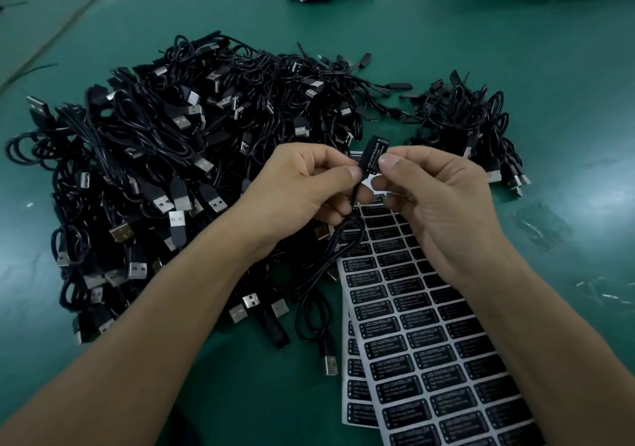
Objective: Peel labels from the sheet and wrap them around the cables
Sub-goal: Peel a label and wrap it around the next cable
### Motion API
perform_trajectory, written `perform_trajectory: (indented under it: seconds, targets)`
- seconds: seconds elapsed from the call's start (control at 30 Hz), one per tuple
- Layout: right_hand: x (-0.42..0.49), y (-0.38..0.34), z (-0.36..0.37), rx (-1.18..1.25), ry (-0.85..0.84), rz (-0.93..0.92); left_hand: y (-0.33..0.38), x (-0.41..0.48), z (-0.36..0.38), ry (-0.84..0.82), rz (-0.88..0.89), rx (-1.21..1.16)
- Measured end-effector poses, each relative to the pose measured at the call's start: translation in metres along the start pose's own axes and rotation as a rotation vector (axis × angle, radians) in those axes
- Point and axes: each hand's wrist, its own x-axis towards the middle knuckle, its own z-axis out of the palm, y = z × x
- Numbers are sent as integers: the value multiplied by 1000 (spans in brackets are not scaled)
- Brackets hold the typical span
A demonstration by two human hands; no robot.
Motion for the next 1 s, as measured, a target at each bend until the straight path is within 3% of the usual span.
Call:
perform_trajectory:
  seconds: [1.0]
  targets:
    - [-4, 4, 9, -44, 93, -75, -1, -1, 5, -48, -12, -22]
